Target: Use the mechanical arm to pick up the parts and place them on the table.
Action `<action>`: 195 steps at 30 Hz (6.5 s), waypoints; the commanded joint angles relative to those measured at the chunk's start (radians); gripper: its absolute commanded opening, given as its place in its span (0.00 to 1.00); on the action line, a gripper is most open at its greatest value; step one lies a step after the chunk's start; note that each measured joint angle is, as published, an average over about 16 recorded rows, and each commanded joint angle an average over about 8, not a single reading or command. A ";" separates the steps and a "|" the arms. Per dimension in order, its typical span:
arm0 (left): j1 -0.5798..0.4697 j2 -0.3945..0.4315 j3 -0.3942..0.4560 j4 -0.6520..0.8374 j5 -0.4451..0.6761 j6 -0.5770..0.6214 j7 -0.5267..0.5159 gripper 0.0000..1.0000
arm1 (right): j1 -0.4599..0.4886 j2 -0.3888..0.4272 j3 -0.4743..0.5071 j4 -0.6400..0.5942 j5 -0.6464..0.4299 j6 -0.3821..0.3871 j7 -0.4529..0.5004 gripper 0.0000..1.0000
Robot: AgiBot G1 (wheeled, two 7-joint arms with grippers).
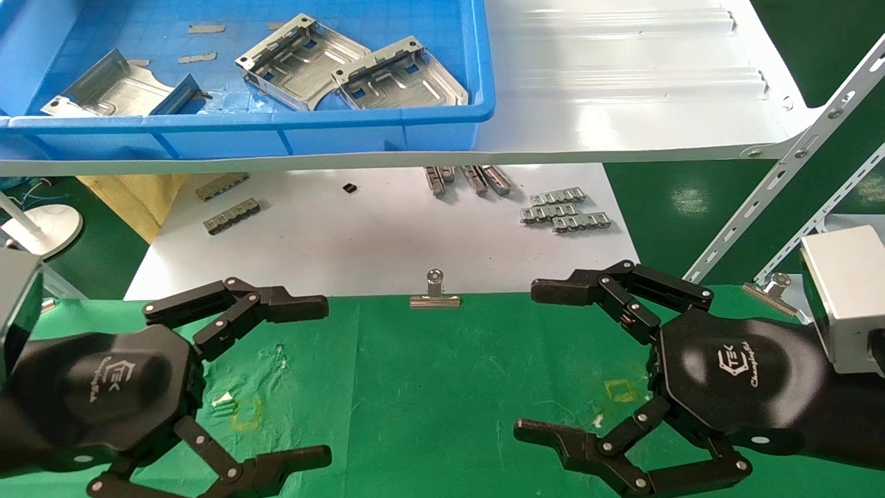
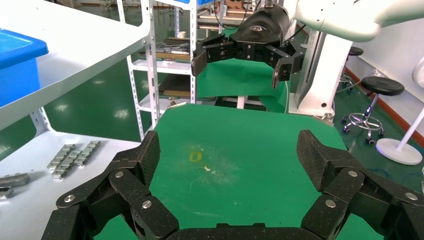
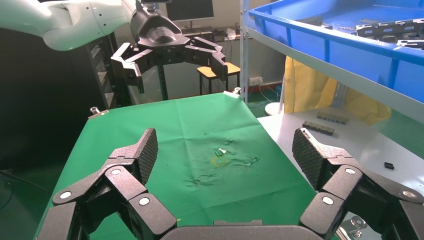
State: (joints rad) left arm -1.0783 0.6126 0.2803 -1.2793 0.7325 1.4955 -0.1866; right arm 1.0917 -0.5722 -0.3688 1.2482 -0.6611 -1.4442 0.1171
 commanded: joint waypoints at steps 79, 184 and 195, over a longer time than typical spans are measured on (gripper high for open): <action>0.000 0.000 0.000 -0.001 0.000 0.000 0.000 1.00 | 0.000 0.000 0.000 0.000 0.000 0.000 0.000 0.00; -1.046 0.396 0.190 1.185 0.544 -0.012 0.420 0.00 | 0.000 0.000 0.000 0.000 0.000 0.000 0.000 1.00; -0.825 0.221 0.270 0.822 0.358 0.120 0.521 0.00 | 0.000 0.000 0.000 0.000 0.000 0.000 0.000 1.00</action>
State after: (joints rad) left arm -1.8982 0.8232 0.5680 -0.4524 1.0863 1.6102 0.3355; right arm 1.0918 -0.5721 -0.3691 1.2481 -0.6610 -1.4441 0.1170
